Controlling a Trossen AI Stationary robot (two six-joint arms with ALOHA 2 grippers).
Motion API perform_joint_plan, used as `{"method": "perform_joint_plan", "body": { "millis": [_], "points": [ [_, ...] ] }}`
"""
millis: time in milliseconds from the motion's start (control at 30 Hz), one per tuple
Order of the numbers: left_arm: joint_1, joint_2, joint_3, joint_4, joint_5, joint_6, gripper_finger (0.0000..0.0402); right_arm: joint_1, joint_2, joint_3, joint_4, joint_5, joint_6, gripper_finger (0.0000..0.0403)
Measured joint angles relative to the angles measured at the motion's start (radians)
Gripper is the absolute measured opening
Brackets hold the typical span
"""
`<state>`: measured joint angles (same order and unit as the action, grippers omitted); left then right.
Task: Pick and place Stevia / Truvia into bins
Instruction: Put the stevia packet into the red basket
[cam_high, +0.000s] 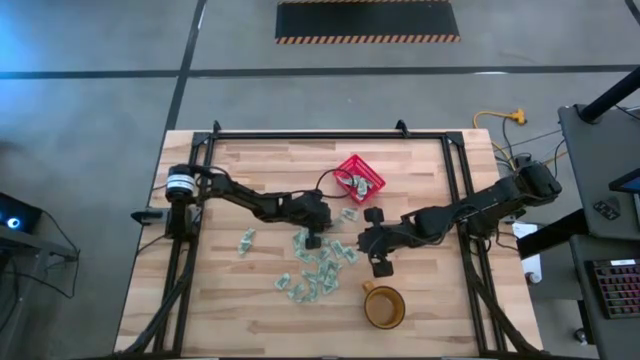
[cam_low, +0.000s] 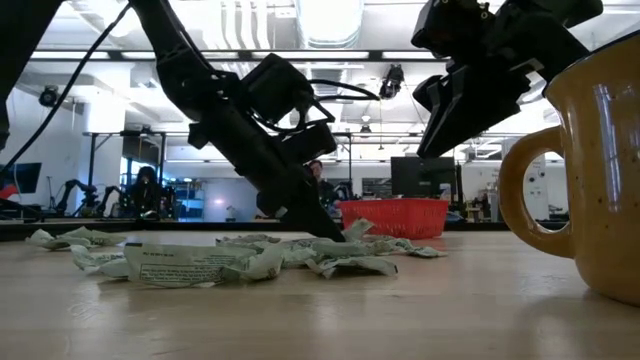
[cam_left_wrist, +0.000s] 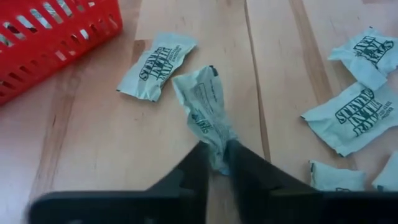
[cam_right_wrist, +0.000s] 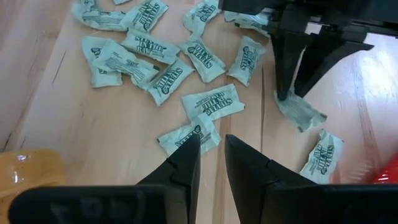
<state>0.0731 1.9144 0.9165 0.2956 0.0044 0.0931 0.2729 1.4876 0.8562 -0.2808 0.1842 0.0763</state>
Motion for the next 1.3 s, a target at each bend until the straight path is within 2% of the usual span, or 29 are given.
{"method": "perform_joint_plan", "body": {
  "millis": [67,267,467,600,667,800,1033,1300],
  "points": [
    [0.000,-0.003,0.000,-0.001,-0.002,0.001,0.0010,0.000,0.000,0.000,-0.004,0.000,0.001,0.0064],
    [0.002,-0.043,-0.001,-0.007,-0.026,0.003,0.0010,-0.001,0.000,0.000,-0.059,0.003,0.027,0.0063],
    [0.005,-0.118,0.010,0.005,-0.156,0.081,0.0010,-0.001,0.000,0.000,-0.107,0.059,0.048,0.0065],
    [0.030,-0.123,0.050,0.053,-0.242,0.151,0.0010,-0.001,0.000,0.000,-0.106,0.078,0.047,0.0065],
    [0.047,-0.100,0.081,0.108,-0.245,0.154,0.0010,-0.001,0.000,0.000,-0.106,0.081,0.047,0.0063],
    [0.091,-0.069,0.150,0.113,-0.244,0.155,0.0011,0.000,0.000,-0.001,-0.106,0.080,0.048,0.0059],
    [0.162,-0.069,0.195,0.106,-0.244,0.149,0.0011,-0.001,0.000,-0.004,-0.107,0.080,0.046,0.0061],
    [0.180,-0.069,0.197,0.104,-0.154,0.123,0.0011,-0.001,0.000,-0.006,-0.103,0.080,0.036,0.0061]
  ]
}}
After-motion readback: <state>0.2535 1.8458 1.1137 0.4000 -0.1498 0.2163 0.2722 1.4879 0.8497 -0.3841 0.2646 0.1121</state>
